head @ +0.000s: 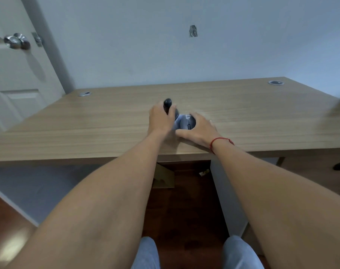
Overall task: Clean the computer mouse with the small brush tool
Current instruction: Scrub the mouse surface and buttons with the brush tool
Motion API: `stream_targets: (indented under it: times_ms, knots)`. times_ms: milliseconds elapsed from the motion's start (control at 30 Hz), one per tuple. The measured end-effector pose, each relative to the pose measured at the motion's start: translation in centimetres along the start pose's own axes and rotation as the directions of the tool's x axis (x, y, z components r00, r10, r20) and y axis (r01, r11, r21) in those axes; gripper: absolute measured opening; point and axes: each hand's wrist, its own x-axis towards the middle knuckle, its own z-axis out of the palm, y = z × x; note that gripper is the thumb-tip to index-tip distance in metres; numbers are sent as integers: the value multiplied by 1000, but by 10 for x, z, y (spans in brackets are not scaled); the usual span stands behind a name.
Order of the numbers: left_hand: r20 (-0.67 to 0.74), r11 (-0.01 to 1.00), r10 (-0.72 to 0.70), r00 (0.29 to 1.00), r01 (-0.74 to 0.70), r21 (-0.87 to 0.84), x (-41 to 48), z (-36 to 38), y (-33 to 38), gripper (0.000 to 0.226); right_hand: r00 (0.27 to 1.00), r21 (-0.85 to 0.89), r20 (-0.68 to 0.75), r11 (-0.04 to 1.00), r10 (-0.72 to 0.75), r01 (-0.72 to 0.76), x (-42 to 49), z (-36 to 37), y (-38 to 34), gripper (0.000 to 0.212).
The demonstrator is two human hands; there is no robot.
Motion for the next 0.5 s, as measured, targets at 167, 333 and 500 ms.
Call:
stream_targets:
  times_ms: [167, 333, 500]
  knots:
    - [-45, 1000, -15, 999, 16, 6, -2, -4, -11, 34, 999, -20, 37, 1000, 5, -4, -1, -3, 0, 60]
    - [-9, 998, 13, 1000, -14, -69, 5, -4, 14, 30, 999, -52, 23, 998, 28, -26, 0, 1, 0, 73]
    - [31, 997, 24, 999, -26, 78, 0, -6, -17, 35, 999, -35, -44, 999, -2, 1, 0, 0, 1, 95]
